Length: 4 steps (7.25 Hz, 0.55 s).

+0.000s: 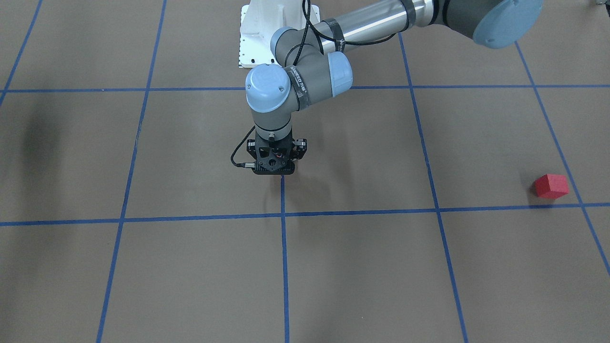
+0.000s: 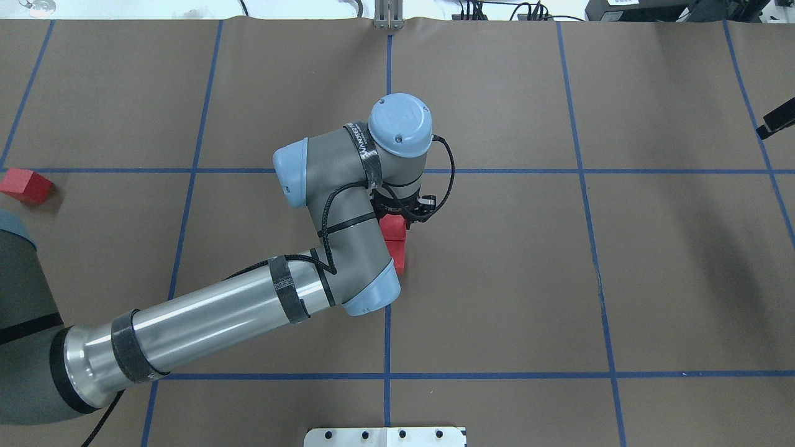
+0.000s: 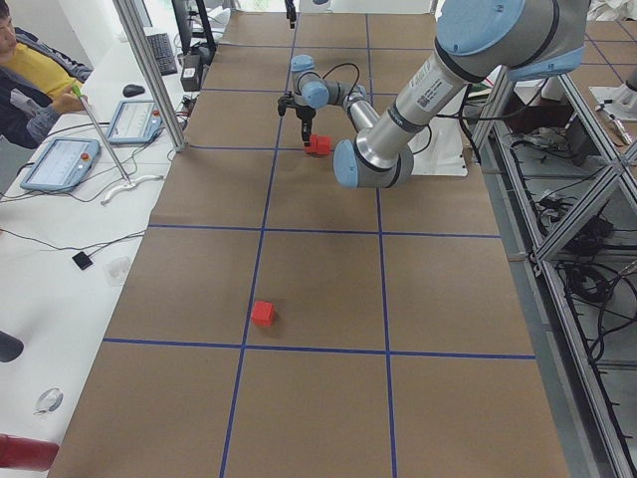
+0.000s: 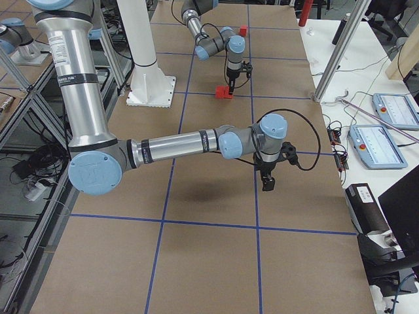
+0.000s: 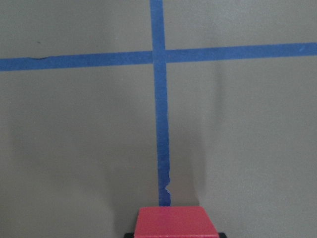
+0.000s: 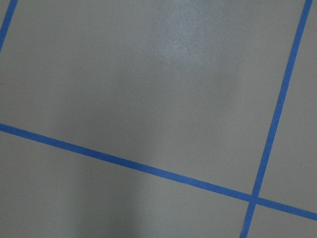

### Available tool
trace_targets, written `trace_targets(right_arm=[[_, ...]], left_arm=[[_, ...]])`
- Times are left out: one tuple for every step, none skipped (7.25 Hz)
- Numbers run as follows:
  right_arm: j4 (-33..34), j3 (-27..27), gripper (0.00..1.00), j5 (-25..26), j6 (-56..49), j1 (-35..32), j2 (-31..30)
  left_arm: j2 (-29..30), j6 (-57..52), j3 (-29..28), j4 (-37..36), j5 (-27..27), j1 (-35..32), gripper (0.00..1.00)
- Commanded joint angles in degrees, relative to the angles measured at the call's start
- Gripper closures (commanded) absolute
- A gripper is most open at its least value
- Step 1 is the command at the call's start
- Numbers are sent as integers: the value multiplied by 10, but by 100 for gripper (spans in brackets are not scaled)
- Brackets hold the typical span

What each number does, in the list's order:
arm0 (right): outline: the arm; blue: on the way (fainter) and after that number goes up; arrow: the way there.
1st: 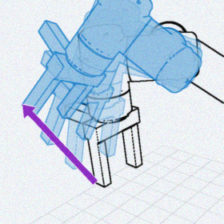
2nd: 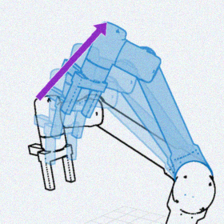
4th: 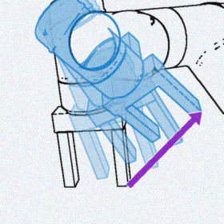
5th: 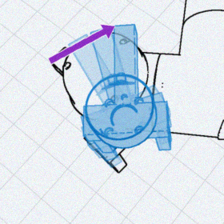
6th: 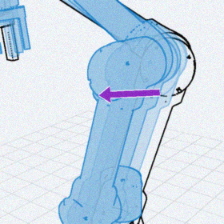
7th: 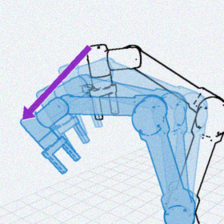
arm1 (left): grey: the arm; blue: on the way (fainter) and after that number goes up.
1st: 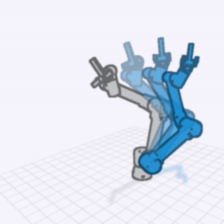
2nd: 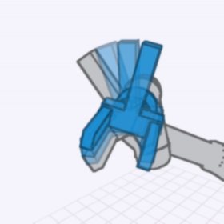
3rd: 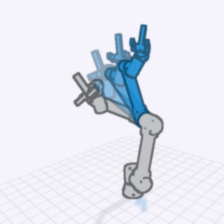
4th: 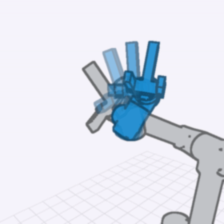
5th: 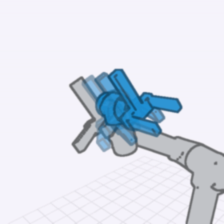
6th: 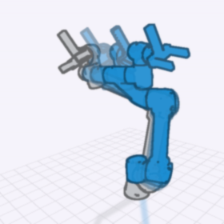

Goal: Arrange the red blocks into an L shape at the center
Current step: 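Set the cube against the center cube's near side and release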

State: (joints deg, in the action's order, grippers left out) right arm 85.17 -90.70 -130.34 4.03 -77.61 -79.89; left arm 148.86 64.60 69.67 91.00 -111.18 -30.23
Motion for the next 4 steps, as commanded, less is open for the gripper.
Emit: trace_targets(right_arm=[[0, 0, 1, 0, -1, 0, 0], [0, 0, 1, 0, 0, 0, 0], [0, 0, 1, 0, 0, 0, 0], [0, 0, 1, 0, -1, 0, 0]], left_arm=[[-1, 0, -1, 0, 0, 0, 53], [-1, 0, 0, 0, 0, 0, 52], [-3, 0, 0, 1, 0, 0, 48], [-5, 0, 0, 1, 0, 0, 45]])
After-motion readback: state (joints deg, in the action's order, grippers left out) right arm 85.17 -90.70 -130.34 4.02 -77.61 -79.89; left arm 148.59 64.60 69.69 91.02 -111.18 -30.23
